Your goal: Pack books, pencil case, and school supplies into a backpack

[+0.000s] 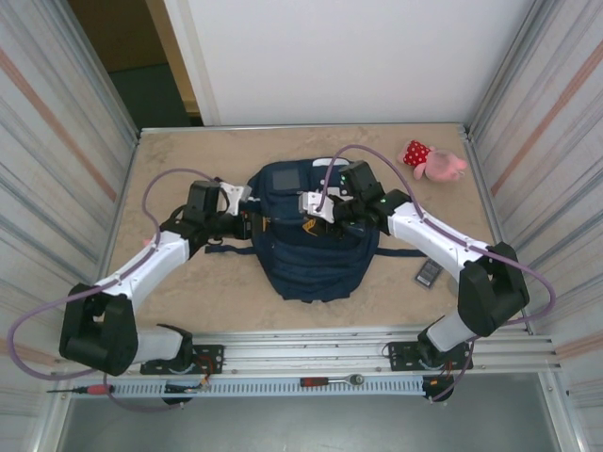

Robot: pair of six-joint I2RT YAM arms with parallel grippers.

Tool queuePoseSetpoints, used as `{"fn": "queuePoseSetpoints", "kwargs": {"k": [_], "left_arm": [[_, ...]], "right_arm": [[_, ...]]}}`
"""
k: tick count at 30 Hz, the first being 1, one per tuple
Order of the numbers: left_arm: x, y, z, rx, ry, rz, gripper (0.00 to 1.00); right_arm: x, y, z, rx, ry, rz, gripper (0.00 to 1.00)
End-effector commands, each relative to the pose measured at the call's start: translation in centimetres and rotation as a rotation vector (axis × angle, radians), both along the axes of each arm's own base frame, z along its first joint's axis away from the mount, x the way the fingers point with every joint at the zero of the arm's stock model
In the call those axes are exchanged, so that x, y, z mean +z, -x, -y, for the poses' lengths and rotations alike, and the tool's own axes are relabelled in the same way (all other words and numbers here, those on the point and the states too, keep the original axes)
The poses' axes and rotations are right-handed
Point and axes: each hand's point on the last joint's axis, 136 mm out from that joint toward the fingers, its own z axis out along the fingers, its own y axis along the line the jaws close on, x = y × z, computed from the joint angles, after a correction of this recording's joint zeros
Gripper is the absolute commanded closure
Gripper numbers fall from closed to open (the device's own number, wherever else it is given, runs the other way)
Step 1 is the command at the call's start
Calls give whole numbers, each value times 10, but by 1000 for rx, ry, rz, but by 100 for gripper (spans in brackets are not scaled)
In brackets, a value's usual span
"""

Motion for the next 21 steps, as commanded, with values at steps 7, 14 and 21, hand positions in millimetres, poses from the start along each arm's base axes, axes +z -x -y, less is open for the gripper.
{"fn": "queuePoseSetpoints", "kwargs": {"k": [7,14,21], "left_arm": [[45,12,-31,17,-107,247,35],[67,38,-22,-136,-182,409,26],[81,47,-6,-277,-277,493,23]], "right_arm": [[9,39,-27,242,21,-24,100],[25,44,-22,156,-25,-132,73],[54,7,42,-376,-88,-459,37]]}}
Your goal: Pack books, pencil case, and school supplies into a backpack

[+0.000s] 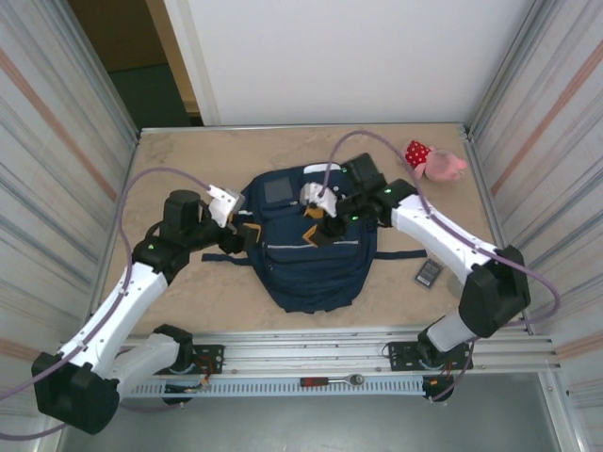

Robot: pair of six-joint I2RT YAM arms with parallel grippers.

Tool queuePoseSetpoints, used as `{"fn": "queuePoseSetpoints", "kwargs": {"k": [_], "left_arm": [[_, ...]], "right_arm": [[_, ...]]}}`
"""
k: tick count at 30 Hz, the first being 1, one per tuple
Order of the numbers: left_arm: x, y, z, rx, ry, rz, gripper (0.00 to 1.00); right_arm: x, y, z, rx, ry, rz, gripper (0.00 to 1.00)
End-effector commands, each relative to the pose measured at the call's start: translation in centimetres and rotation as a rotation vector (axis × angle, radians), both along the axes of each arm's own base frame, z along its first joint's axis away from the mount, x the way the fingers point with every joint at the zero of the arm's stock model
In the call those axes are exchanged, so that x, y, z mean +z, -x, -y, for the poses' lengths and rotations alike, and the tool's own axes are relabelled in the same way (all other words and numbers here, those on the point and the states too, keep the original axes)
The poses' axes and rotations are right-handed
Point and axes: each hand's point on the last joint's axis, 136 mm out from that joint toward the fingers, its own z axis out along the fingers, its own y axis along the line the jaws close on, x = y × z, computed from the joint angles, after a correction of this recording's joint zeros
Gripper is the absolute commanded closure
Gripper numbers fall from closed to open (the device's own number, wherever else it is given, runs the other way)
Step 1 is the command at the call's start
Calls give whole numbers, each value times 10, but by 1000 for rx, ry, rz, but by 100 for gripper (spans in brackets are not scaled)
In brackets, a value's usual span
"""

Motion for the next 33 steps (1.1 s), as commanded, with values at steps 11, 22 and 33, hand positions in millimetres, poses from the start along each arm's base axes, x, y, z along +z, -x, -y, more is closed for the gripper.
{"fn": "queuePoseSetpoints", "kwargs": {"k": [11,22,33], "left_arm": [[-3,-1,36,-145,-118,16,21],[-3,-3,41,-114,-86,-7,21],[-7,2,38,-100,-75,-13,20]], "right_arm": [[-49,-15,234,-1384,128,-816,34],[-147,56,316,-1771,394,-1163,22],[-182,44,339,-1850,481,-1102,17]]}}
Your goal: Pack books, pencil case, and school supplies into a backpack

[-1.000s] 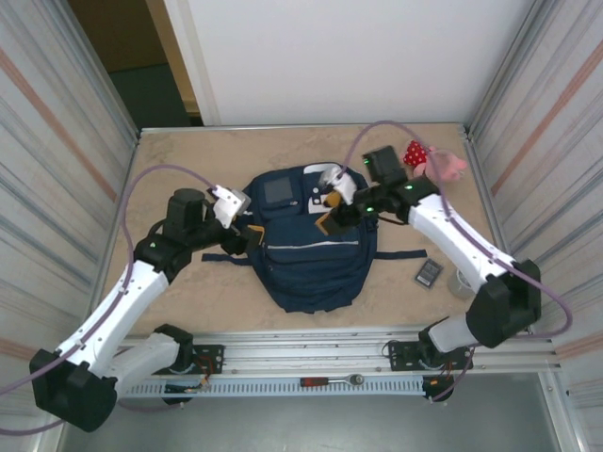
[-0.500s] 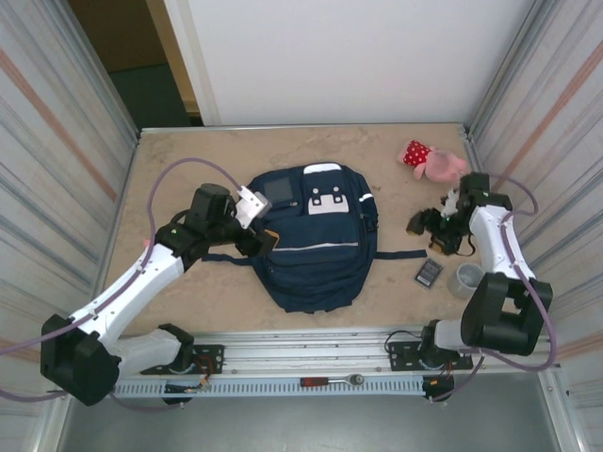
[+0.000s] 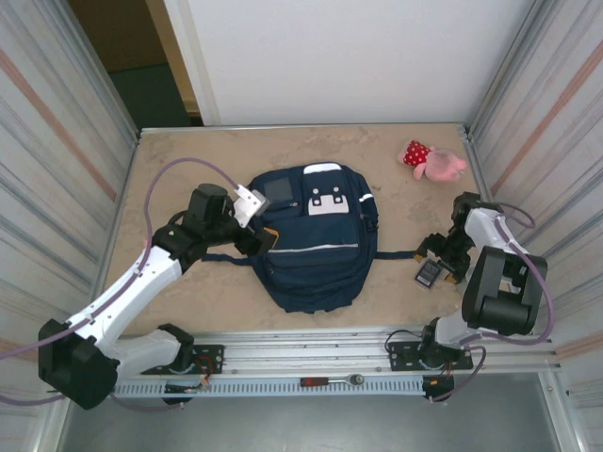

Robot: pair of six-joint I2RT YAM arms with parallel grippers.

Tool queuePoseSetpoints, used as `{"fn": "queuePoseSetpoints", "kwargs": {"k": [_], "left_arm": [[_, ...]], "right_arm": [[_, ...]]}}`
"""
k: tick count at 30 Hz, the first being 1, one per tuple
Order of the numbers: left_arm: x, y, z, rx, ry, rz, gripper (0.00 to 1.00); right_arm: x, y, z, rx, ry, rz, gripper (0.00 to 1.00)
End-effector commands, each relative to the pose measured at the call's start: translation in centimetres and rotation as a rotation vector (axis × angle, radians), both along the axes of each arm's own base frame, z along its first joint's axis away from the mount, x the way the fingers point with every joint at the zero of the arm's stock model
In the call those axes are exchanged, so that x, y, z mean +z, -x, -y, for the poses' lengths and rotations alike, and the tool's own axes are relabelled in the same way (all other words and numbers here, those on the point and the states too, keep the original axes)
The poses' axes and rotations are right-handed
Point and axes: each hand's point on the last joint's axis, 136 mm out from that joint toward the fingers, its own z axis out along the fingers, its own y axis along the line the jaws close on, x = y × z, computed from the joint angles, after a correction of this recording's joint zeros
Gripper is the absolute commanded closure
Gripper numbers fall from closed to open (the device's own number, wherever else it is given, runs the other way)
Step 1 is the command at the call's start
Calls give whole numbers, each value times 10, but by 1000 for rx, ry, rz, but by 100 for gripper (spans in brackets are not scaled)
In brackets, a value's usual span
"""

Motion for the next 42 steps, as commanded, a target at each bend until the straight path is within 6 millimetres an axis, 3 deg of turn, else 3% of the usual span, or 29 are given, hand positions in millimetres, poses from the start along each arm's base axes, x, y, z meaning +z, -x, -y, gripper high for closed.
{"fn": "queuePoseSetpoints", "kwargs": {"k": [1,10,16,20,26,33,42], "left_arm": [[7,2,0,10,24,23,20],[6,2,-3,20,20,31,20],[4,1,-3,21,14,32,20],[4,1,-2,20,15,31,20],[-1,1,2,-11,10,24,20],[-10,11,13,-143,-86,66,20],[-39,27,50,-395,-269,156,14]], "right_arm": [[-14,-3,6,-28,39,-17,17],[-40,-9,-14,18,17,-73,25],[-50,-4,-14,34,47,-110,32],[-47,-6,-15,48,57,-105,45],[-28,-11,-20,49,47,-40,52],[8,-23,-28,43,25,104,53],[56,-38,-44,39,-45,347,54]]}}
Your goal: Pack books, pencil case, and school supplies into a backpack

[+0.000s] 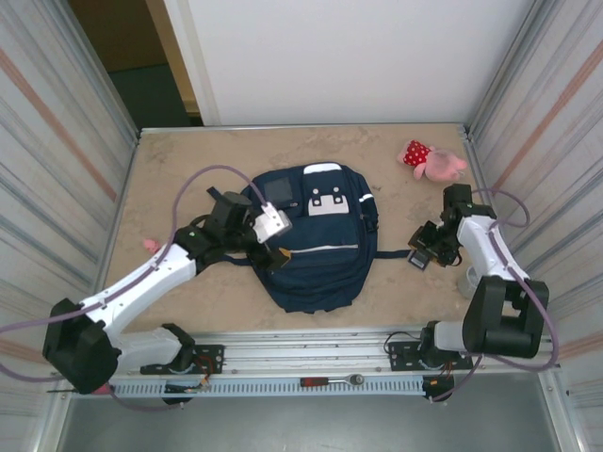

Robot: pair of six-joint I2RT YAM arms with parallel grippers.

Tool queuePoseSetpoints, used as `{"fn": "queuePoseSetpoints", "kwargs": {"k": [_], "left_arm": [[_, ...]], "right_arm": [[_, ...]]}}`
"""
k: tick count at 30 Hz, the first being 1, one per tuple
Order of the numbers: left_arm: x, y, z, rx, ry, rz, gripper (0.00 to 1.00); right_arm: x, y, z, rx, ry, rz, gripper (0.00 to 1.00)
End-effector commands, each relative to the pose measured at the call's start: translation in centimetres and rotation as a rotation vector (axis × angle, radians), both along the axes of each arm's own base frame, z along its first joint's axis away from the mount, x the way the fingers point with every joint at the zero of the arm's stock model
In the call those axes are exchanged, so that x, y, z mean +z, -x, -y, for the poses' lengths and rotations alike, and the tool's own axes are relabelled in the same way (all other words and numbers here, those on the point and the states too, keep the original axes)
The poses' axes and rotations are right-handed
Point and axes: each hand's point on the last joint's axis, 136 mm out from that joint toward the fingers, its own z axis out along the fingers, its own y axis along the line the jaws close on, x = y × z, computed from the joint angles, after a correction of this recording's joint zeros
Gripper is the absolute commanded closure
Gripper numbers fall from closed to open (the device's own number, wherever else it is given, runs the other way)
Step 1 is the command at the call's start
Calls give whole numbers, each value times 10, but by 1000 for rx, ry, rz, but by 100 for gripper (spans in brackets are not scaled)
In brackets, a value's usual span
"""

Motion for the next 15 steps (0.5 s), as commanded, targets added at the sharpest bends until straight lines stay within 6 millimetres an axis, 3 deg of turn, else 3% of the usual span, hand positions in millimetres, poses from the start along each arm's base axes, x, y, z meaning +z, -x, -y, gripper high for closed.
{"fn": "queuePoseSetpoints", "kwargs": {"k": [1,9,12,15], "left_arm": [[-6,2,13,-129,-97,82,13],[-43,-14,28,-166,-218,84,13],[-50,-21,30,-154,-237,81,20],[-48,-22,34,-155,-219,75,34]], "right_arm": [[19,-3,-12,-7,-54,83,54],[31,-5,-22,26,-92,154,54],[32,-7,-25,38,-94,164,54],[34,-8,-28,51,-92,170,55]]}}
